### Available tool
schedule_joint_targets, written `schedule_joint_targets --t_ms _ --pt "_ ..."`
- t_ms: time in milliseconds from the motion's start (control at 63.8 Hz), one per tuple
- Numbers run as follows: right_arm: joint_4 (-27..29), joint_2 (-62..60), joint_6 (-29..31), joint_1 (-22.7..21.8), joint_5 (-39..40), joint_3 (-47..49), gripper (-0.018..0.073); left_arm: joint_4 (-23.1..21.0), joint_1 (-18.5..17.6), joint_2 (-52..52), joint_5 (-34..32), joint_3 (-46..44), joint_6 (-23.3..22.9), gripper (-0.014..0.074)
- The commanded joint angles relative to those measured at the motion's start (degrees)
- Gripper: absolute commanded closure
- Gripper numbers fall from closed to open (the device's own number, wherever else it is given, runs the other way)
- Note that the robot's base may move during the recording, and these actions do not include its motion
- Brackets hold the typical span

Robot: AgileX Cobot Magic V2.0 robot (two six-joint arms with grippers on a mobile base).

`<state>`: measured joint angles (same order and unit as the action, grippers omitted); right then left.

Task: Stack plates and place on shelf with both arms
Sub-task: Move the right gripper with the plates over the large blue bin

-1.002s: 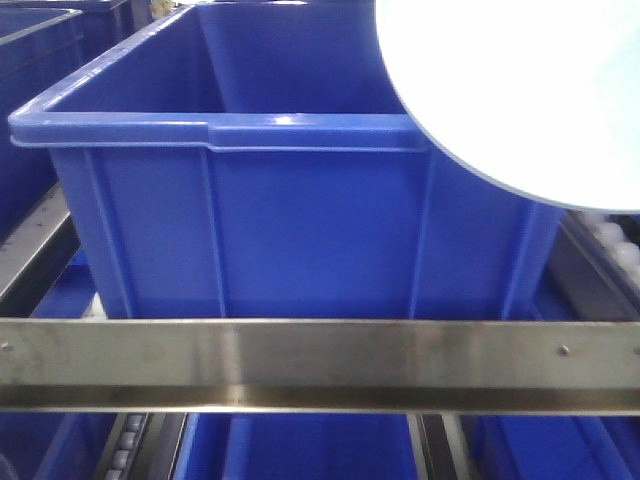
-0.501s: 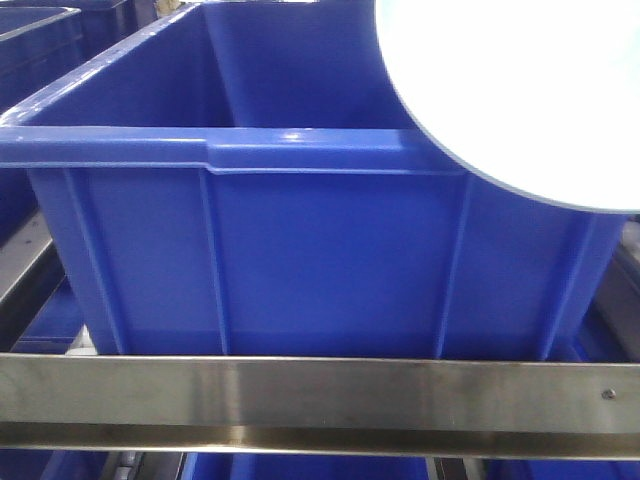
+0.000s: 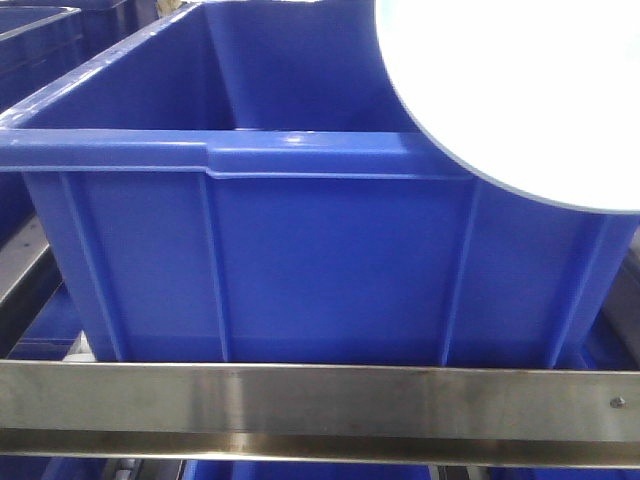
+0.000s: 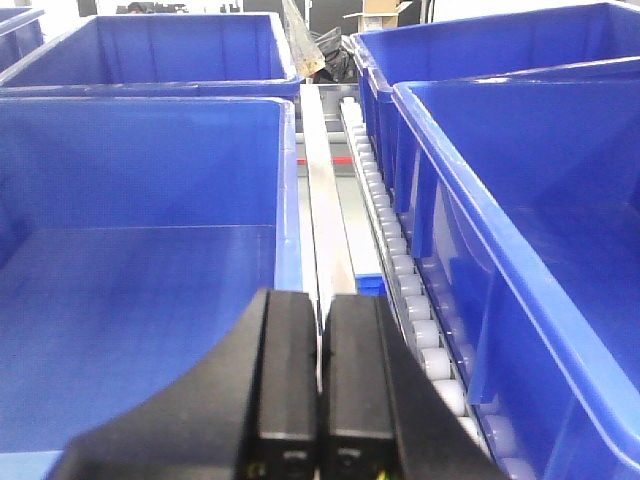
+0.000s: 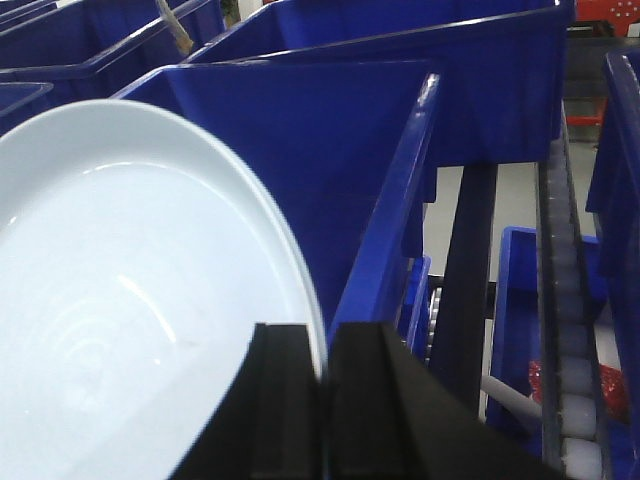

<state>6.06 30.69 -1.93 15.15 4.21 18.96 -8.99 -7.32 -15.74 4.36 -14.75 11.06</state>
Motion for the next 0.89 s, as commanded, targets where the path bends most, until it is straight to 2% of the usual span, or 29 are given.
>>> schedule_joint_targets --t_ms 0,486,736,877 --pt "0.16 -0.05 -0.09 -0.39 6.58 1.71 0.0523 -0.04 0.06 -0.69 -5.3 -1.61 -0.19 0.0516" --pt "0.16 -0.03 -0.09 -0.24 8.67 2.25 0.0523 -0.04 0.06 -0.69 -5.3 -1.61 -0.19 0.0516" --pt "0.16 4.71 -0.09 2.4 3.19 10.44 0.052 -0.04 0.06 -0.69 -5.3 -1.61 -0.19 0.0516" --pt "0.16 12.13 -0.09 5.22 4.04 15.68 0.052 -0.04 0.06 -0.69 -5.3 -1.61 -0.19 0.0516"
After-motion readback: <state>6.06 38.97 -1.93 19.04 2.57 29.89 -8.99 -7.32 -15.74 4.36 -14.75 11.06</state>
